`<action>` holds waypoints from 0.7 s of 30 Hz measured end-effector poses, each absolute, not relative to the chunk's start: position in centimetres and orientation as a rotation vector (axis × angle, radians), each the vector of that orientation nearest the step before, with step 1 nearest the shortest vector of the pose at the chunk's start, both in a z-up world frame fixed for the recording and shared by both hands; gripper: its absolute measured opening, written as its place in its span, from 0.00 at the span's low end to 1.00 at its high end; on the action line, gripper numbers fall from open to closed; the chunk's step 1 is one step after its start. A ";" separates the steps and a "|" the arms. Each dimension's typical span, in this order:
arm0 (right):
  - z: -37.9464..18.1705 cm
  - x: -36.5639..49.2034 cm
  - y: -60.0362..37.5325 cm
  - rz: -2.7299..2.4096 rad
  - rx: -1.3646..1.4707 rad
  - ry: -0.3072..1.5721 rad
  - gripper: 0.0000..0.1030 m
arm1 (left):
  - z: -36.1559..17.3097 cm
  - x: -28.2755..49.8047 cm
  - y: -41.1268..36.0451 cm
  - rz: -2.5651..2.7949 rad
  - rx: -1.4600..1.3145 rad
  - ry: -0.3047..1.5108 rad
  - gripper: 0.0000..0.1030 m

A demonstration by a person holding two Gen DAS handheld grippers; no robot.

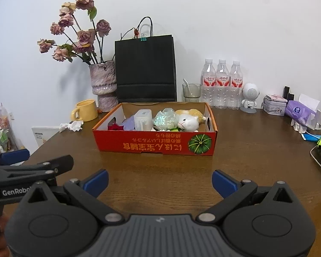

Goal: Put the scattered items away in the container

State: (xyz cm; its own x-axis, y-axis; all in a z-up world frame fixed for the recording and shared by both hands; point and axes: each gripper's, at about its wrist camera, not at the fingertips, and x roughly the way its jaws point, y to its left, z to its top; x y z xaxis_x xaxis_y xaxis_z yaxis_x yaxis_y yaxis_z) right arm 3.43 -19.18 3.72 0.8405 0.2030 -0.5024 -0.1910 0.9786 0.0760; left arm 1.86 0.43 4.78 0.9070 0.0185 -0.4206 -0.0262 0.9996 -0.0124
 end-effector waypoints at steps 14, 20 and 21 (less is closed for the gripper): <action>4.1 2.7 -18.9 0.199 0.005 0.522 1.00 | 5.0 1.5 0.6 0.023 -0.027 0.436 1.00; 4.0 2.8 -19.0 0.197 0.005 0.525 1.00 | 4.9 1.6 0.5 0.023 -0.026 0.441 1.00; 4.0 2.8 -19.0 0.197 0.005 0.525 1.00 | 4.9 1.6 0.5 0.023 -0.026 0.442 1.00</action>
